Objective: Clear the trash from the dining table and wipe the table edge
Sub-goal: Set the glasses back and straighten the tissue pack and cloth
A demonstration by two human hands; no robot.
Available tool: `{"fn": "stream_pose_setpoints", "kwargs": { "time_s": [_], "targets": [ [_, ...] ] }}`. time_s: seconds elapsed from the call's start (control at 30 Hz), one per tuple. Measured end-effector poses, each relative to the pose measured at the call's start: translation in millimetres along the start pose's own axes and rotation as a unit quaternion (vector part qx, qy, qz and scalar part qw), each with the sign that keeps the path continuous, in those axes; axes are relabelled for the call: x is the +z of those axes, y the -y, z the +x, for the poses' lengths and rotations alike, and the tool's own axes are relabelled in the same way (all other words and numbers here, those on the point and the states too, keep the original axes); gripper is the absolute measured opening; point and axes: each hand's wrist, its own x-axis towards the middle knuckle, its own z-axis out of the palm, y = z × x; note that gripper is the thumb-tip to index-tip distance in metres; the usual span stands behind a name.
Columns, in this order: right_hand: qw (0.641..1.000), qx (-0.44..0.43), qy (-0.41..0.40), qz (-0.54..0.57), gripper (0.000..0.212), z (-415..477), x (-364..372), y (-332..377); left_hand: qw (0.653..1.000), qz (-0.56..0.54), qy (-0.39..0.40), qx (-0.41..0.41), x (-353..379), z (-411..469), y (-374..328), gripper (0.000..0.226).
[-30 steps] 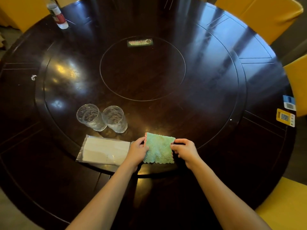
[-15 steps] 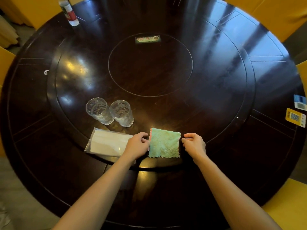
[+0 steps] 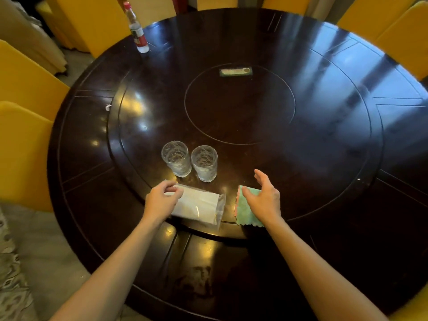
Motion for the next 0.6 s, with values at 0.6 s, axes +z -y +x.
{"fn": "stream_pose_setpoints", "kwargs": {
  "time_s": [0.6],
  "targets": [
    [0.994, -0.034, -0.049, 0.097, 0.118, 22.4, 128.6, 60.5, 0.971, -0.118, 0.150, 0.142, -19.7, 102.9, 4.1, 0.102]
  ]
}}
